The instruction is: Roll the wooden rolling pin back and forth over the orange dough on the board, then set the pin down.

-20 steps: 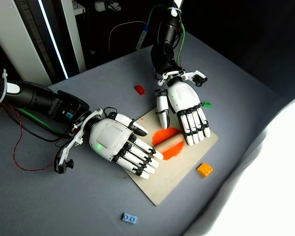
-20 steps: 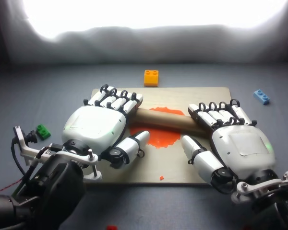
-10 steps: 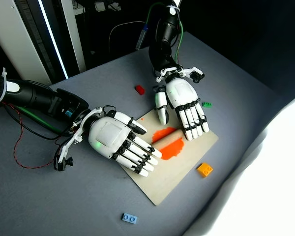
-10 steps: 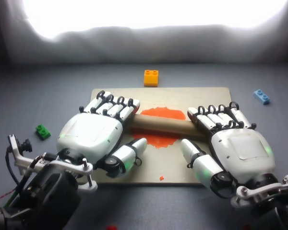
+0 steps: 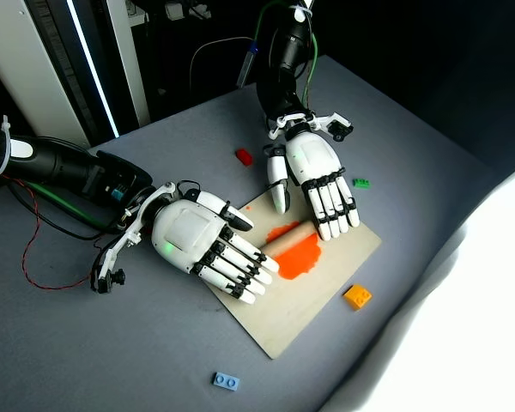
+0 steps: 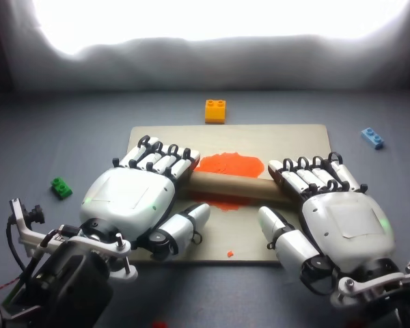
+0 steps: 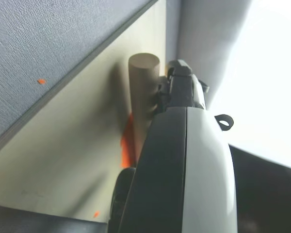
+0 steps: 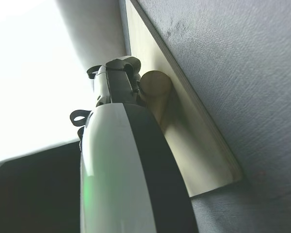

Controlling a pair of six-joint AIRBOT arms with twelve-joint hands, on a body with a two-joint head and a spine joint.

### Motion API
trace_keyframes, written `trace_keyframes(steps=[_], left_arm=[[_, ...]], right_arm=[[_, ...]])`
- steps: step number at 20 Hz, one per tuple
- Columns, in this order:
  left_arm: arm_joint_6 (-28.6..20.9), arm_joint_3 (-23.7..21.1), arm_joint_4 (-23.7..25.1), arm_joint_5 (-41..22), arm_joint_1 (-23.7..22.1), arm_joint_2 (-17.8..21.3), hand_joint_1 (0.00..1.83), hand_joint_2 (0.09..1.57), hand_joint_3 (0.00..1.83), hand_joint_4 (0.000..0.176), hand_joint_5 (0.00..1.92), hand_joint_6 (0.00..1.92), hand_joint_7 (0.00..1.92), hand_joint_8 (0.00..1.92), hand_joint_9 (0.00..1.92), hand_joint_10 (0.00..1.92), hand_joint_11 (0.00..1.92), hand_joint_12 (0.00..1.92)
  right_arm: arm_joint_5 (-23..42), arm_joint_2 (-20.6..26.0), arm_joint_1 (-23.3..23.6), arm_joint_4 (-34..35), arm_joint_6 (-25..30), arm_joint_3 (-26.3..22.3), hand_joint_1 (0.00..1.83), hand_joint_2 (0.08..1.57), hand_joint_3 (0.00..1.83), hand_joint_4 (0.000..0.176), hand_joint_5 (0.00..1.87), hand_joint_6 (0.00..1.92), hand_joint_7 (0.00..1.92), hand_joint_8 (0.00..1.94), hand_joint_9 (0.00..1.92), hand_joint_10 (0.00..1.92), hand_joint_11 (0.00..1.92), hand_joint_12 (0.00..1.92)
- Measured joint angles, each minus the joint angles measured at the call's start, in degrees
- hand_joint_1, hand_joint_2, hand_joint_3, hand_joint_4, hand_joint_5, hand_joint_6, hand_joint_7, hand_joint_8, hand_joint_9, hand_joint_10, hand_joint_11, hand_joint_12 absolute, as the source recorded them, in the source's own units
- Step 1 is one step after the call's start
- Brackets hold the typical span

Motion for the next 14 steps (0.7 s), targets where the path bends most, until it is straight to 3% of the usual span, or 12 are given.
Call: trace_keyframes(steps=[14], left_arm=[[-1.1, -3.8, 0.5, 0.5, 0.9, 2.1, 0.0, 1.51, 0.0, 0.0, 0.22, 0.0, 0.22, 0.0, 0.16, 0.0, 0.0, 0.12]], right_arm=[[1.5, 0.0, -0.6, 0.2, -2.2, -1.3, 0.0, 1.57, 0.02, 0.0, 0.35, 0.01, 0.38, 0.0, 0.31, 0.0, 0.0, 0.63]])
